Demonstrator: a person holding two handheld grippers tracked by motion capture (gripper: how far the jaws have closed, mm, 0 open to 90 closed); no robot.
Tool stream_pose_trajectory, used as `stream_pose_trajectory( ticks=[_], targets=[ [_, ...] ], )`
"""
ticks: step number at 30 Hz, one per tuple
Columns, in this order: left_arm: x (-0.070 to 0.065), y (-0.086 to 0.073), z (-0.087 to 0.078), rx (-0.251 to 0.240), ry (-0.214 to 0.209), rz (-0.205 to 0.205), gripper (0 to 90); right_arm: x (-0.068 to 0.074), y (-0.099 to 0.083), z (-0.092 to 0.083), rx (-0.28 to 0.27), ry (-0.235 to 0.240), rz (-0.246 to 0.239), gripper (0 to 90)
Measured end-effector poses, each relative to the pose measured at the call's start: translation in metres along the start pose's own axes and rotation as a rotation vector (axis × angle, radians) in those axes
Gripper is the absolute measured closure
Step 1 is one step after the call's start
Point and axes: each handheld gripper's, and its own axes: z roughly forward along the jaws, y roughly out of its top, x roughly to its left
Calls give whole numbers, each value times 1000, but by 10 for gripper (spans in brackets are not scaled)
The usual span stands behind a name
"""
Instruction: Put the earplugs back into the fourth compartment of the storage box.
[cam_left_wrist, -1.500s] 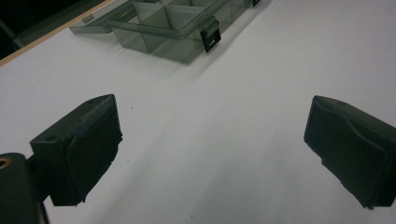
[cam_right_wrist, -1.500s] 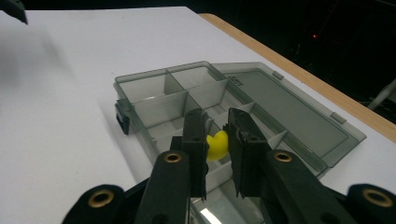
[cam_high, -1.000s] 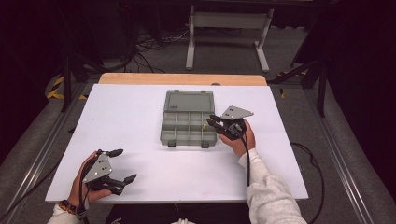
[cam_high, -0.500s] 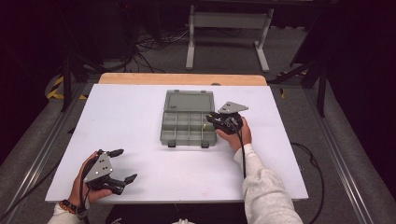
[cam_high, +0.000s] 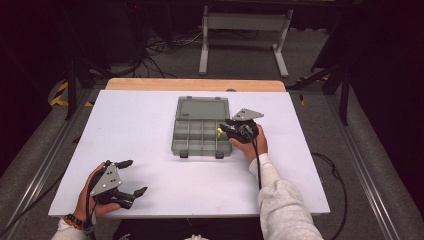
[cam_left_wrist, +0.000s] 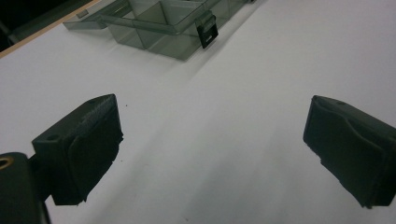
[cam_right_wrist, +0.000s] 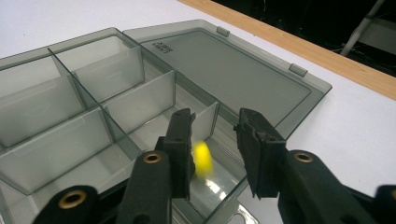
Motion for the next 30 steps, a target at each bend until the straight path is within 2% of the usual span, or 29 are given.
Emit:
stream_pose_trajectory(
  ticks=[9, 15, 23, 27, 30],
  targets=[
    [1, 0, -1, -3, 2, -1, 57, 0, -1, -3, -9, -1, 13, 619],
    [0, 0, -2, -4, 4, -1, 58, 1, 1, -12, -38, 1, 16, 617],
    [0, 0, -3, -2, 2, 2, 58, 5, 5, -24, -61, -1, -12, 618],
    [0, 0, -3, -2, 2, 2, 60, 7, 7, -33, -80, 7, -25, 648],
    [0, 0, -3, -2, 6, 4, 64, 12, 7, -40, -85, 15, -55, 679]
  ],
)
